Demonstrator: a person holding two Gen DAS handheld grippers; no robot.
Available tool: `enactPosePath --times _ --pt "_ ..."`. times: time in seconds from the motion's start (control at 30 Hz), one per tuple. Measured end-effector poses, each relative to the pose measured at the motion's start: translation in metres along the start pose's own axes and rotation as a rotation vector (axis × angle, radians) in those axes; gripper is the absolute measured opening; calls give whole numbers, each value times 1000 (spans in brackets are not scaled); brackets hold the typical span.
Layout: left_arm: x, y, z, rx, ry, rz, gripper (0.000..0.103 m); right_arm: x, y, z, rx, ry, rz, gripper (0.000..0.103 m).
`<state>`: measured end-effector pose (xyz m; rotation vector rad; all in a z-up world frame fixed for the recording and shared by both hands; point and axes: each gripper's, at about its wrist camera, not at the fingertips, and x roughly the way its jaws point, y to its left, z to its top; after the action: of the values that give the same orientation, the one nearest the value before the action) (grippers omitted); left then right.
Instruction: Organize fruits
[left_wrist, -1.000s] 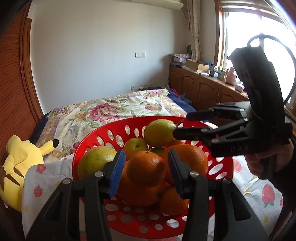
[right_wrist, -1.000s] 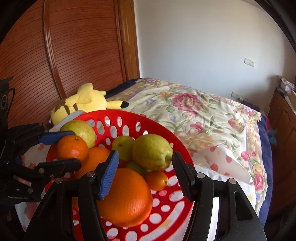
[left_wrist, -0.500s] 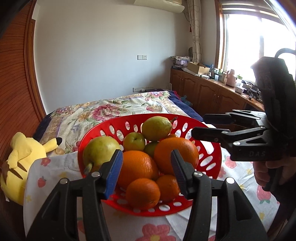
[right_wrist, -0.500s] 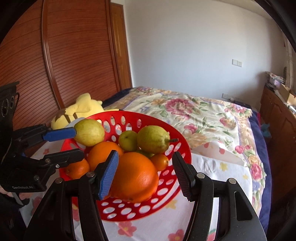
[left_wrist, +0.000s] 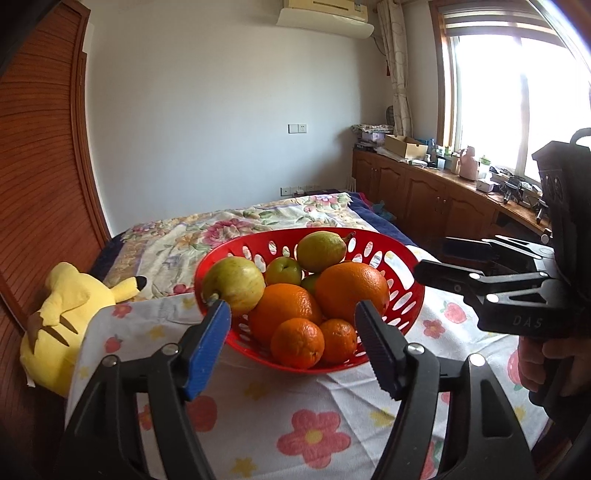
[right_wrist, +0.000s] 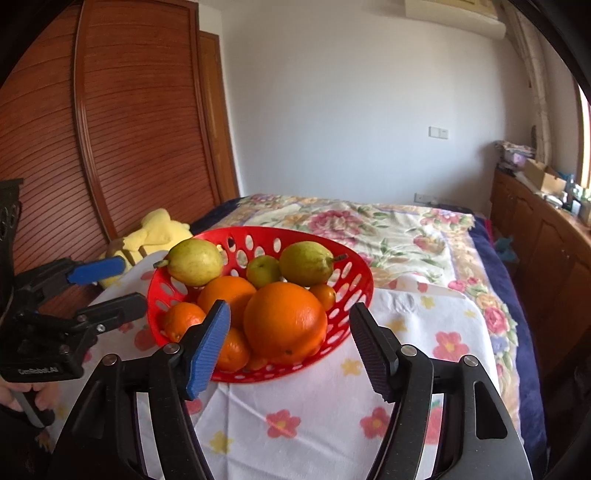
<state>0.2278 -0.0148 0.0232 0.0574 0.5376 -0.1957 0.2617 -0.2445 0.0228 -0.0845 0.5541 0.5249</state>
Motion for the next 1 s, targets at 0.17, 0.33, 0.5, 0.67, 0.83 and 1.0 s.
enactPosePath --times 0.17,0.33,0.5,0.67,0.83,1.0 --pt "-18 2 -4 -5 -36 14 84 -17 11 -10 9 -30 -34 75" --pt "-35 4 -4 -18 -63 33 92 -33 20 -11 19 -69 -79 85" --pt "-52 3 -4 -11 -94 72 100 -50 27 -9 30 -113 -119 90" --pt "-69 6 -4 -41 -123 82 100 -68 31 -6 38 -151 -146 95" --pt "-89 2 -5 -47 -145 54 100 -89 36 -6 47 -192 -169 103" --pt "-113 -4 -6 -38 -167 77 100 -109 39 -8 60 -214 -175 103"
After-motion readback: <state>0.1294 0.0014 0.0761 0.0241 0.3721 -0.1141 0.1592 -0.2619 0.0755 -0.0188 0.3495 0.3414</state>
